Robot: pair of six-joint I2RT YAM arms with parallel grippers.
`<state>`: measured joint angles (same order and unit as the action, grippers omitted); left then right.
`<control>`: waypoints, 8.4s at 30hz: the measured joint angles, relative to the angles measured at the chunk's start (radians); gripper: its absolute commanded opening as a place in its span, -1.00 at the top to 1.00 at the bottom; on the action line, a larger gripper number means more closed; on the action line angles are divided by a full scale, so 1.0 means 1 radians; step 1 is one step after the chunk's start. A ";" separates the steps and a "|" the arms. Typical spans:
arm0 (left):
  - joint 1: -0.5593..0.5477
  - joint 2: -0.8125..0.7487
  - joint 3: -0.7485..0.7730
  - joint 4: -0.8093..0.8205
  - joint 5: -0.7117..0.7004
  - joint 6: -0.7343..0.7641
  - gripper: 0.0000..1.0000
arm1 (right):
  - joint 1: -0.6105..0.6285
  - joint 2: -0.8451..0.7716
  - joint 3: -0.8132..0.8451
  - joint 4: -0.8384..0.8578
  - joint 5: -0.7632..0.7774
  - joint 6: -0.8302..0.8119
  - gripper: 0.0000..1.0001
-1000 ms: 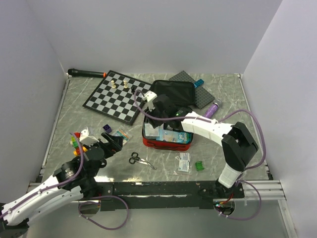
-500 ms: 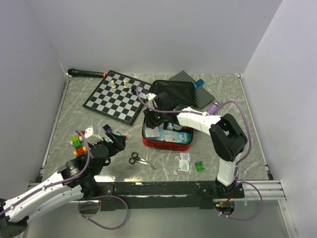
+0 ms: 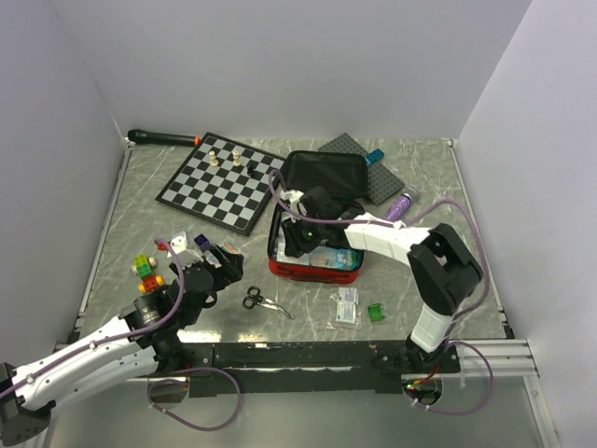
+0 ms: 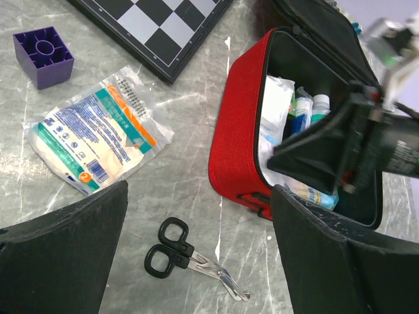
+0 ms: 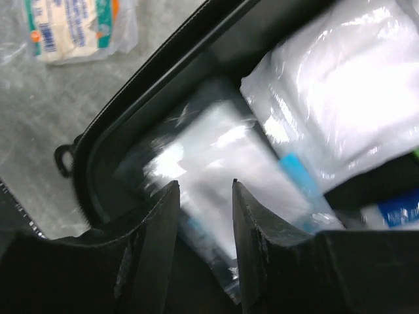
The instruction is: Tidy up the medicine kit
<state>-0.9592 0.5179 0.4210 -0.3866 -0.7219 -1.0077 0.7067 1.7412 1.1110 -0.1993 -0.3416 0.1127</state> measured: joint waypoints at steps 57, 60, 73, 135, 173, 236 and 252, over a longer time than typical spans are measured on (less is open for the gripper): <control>0.000 0.089 -0.022 0.161 0.162 -0.027 -0.86 | 0.303 -0.290 -0.344 -0.462 0.602 0.518 0.45; 0.000 0.084 -0.026 0.157 0.163 -0.030 -0.86 | 0.309 -0.292 -0.344 -0.465 0.604 0.524 0.70; 0.000 0.074 -0.031 0.157 0.170 -0.030 -0.86 | 0.400 -0.414 -0.149 -0.667 0.617 0.494 1.00; 0.212 0.378 0.038 1.274 1.416 0.217 -0.94 | -0.177 -0.621 -0.547 1.468 -0.940 1.581 1.00; 0.136 0.490 0.103 1.336 1.519 0.218 0.99 | -0.177 -0.660 -0.547 1.463 -0.950 1.454 -0.25; 0.171 0.990 0.571 0.126 0.601 0.314 -0.57 | -0.156 -1.074 -0.406 -0.214 0.167 0.263 -0.42; 0.171 1.094 0.609 0.224 0.594 0.353 0.42 | -0.152 -1.006 -0.406 -0.217 0.178 0.262 -0.40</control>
<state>-0.7887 1.6115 1.0298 -0.1623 -0.1280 -0.6548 0.5545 0.7353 0.7048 -0.4168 -0.1638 0.3752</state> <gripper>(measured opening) 0.347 0.699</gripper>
